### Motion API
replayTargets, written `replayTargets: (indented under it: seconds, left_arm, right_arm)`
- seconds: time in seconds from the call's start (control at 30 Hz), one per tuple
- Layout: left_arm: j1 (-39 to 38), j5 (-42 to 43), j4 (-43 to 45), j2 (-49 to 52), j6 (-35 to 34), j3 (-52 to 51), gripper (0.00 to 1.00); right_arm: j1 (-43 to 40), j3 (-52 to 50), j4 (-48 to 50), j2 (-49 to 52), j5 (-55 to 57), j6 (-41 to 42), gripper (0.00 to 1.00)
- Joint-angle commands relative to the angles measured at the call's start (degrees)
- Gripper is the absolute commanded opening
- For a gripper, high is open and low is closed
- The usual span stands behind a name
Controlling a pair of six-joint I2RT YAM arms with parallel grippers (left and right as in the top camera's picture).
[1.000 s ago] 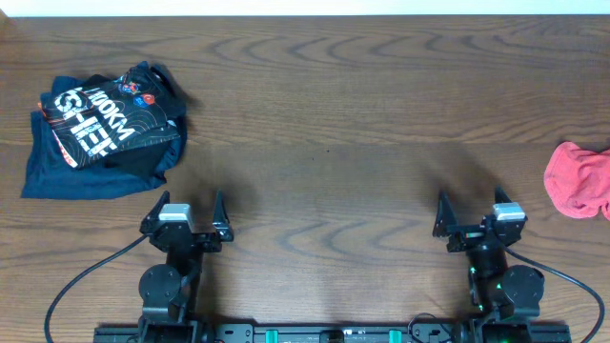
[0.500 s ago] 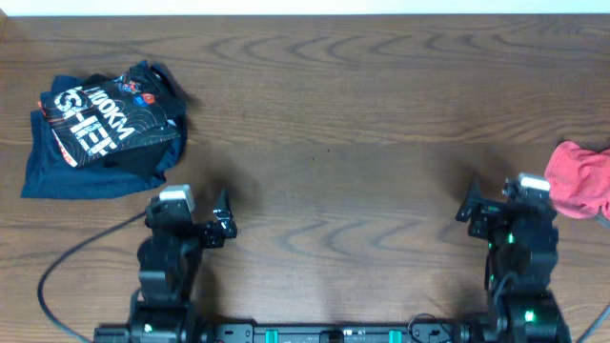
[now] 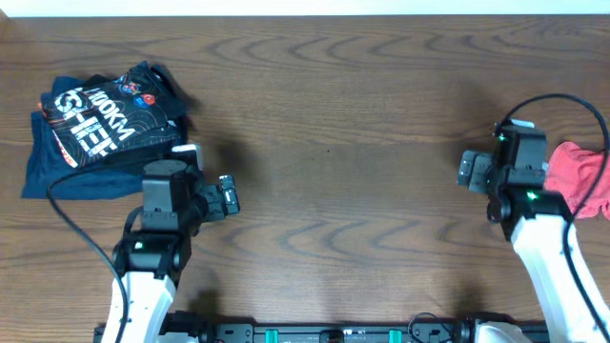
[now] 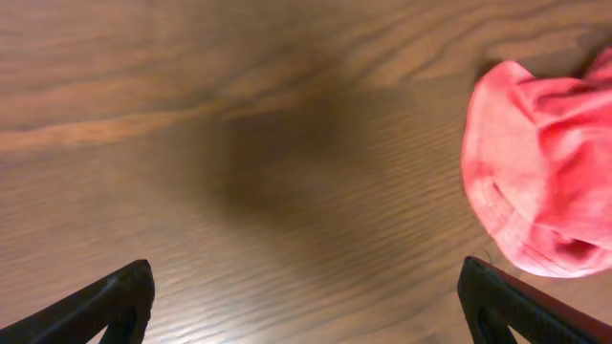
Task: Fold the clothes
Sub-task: 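Reach the right gripper to the crumpled orange t-shirt and grasp it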
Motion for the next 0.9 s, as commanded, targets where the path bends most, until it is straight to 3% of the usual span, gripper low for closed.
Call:
replayTargets:
  seconds: [0.0,0.27,0.47,0.87]
  left_arm:
    - [0.24,0.79,-0.85,2.08,-0.76,1.01,0.98]
    - [0.24,0.79,-0.96,2.71,-0.76,1.01,0.98]
    - [0.24,0.79,-0.96,2.71,-0.76,1.01,0.98]
    - [0.24,0.79,-0.96,2.71,-0.76,1.01,0.98]
  right_arm:
    - [-2.60,0.96,3.17,4.31,10.08,2.19,0.99]
    - [-14.60,0.96,10.45,17.09,12.96,2.23,0.98]
    - [-21.90,0.96,12.72,24.33,10.86,2.86,0.80]
    - [-31.30,0.96,20.11,29.94,10.12,3.50,0.65]
